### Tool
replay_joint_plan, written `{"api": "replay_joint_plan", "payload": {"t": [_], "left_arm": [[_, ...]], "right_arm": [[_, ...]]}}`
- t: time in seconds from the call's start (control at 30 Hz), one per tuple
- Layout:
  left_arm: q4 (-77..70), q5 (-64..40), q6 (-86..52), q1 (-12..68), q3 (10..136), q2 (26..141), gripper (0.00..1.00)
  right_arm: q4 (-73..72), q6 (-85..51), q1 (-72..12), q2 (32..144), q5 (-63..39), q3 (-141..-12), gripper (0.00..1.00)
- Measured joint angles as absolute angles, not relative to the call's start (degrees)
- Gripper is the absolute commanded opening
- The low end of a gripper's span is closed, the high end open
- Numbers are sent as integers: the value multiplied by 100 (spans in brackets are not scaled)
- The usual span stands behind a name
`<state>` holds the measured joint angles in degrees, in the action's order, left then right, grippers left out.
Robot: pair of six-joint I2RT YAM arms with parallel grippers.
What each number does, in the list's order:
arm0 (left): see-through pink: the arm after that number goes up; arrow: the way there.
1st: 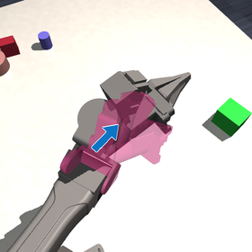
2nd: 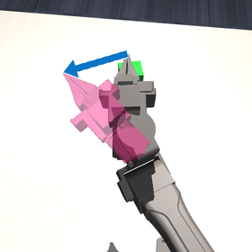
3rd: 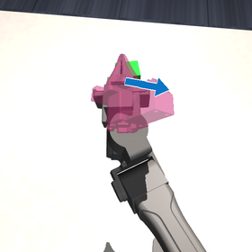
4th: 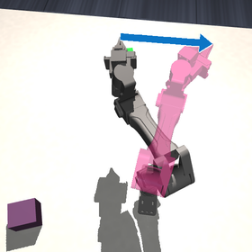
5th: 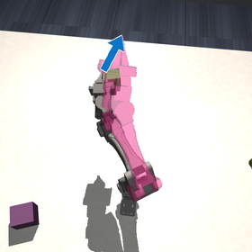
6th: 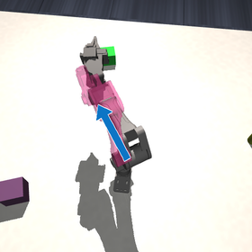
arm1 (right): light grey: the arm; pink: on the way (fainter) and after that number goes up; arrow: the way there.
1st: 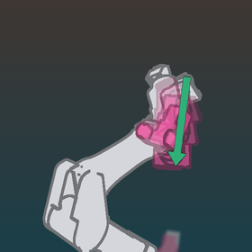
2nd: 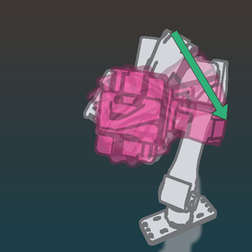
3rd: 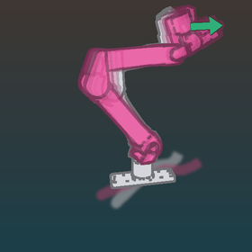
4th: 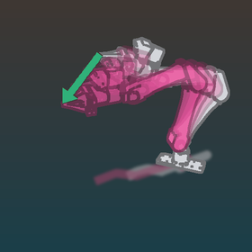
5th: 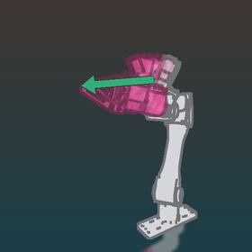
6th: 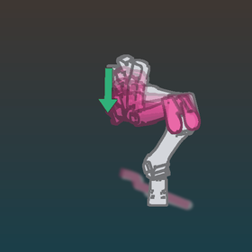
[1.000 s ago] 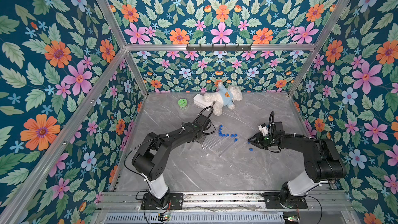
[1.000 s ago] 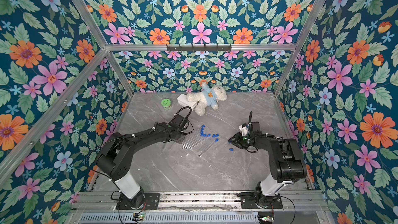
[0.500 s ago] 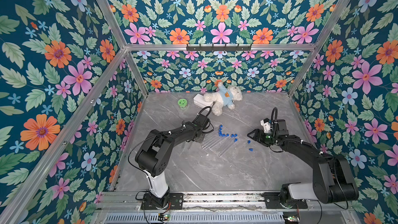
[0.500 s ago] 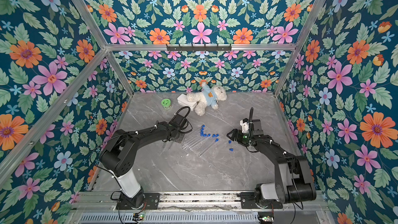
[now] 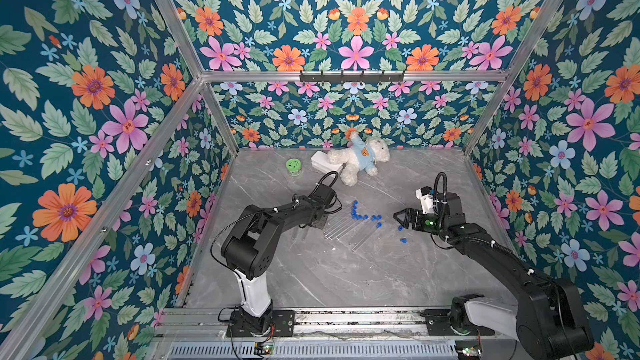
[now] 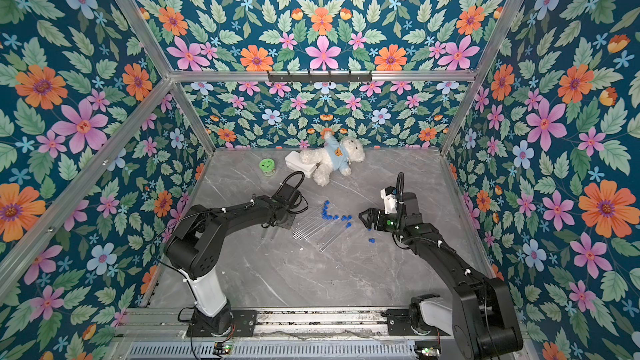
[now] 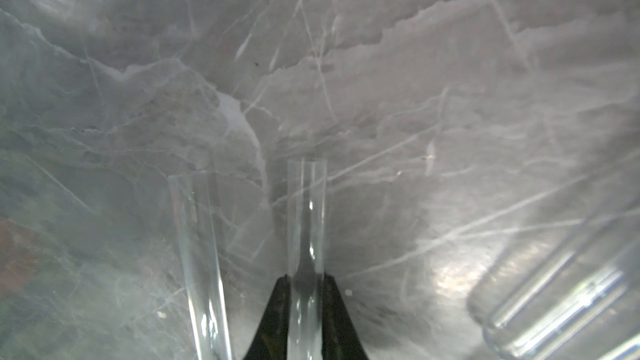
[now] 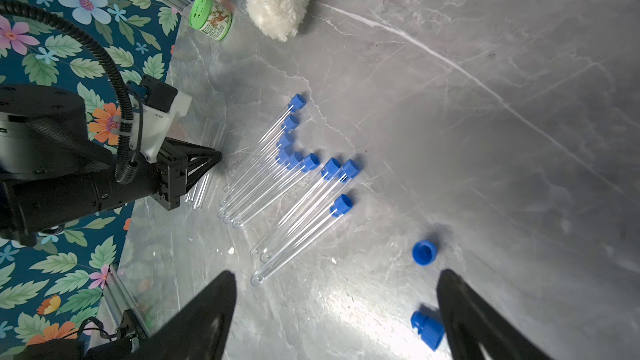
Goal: Remove stoppers from test tubes
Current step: Place the test tube at the center of the board, then pick up the test tube at the center of the board.
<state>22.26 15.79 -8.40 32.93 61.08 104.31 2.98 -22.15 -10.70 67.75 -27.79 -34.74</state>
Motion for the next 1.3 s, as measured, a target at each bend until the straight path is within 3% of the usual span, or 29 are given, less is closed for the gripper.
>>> {"api": "replay_joint_plan", "payload": {"t": [0.23,0.67,1.3], "left_arm": [[2071,1680,-860,3291,6003,10388,34],[2366,1507,-856,3336,6211,10003,48],[2703,1146,-187,4257,7284,10514,51]], "right_arm": [[180,-2215,-1070,6543,-2786,-3406,93],[311,-2191,-1070,6458,-2679,-3546,97],[-154,-2274,-1081,6346,-3275,-3142,99]]}}
